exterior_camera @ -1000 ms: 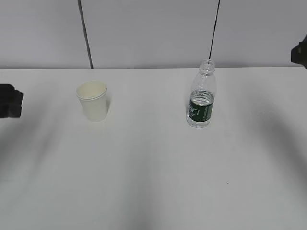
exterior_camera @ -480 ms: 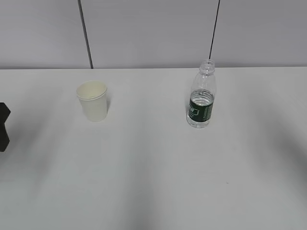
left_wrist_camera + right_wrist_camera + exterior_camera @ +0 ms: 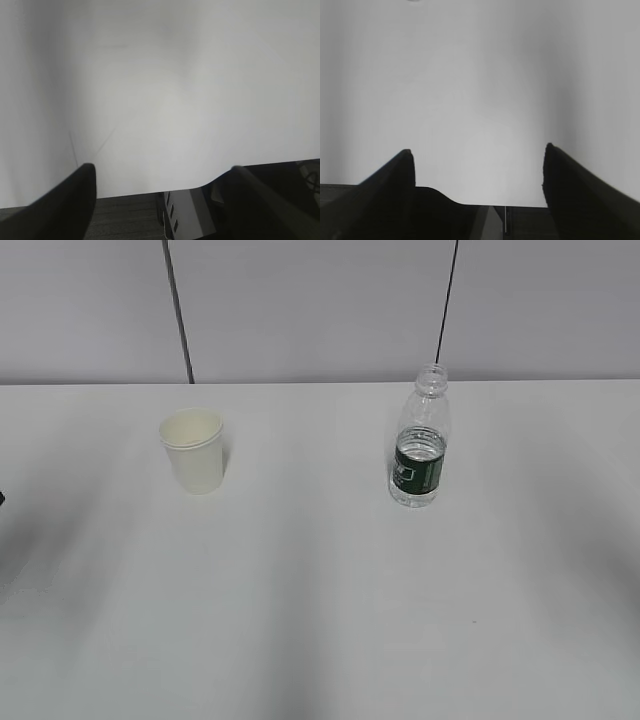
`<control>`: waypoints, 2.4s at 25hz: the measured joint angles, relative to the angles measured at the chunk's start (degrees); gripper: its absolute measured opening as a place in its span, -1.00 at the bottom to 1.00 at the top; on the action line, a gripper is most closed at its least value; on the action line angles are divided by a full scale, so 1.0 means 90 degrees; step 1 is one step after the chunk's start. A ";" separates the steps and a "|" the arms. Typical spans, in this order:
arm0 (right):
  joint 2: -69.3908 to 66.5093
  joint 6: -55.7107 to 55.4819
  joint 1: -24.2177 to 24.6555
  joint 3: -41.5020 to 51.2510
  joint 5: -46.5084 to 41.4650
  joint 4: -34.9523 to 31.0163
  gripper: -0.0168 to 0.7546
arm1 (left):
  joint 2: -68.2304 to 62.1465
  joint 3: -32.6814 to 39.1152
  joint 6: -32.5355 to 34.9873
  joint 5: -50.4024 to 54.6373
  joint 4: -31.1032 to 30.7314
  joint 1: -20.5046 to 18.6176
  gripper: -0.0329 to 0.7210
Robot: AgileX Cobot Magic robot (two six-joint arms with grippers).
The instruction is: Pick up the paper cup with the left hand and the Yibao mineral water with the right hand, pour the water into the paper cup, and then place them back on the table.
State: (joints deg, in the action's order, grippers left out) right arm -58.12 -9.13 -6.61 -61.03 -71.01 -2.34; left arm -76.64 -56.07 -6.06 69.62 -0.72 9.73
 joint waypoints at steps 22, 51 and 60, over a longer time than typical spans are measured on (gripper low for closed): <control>0.2530 0.0308 0.0000 -0.0024 -0.0158 -0.1403 0.56 | 0.2255 -0.0008 0.0474 0.0173 0.0976 0.0000 0.38; 0.5956 0.1213 -0.0006 0.1467 -0.0238 -0.0597 0.56 | 0.6853 0.1177 0.0410 0.0361 0.0838 0.0000 0.38; 0.6594 0.1213 -0.0006 0.1828 -0.0248 -0.0611 0.56 | 0.8033 0.1177 0.0418 0.0449 0.0898 0.0000 0.38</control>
State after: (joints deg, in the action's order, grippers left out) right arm 1.23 1.79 -6.66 -44.58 -73.24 -7.84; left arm -4.34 -45.47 -2.30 73.66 7.36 9.73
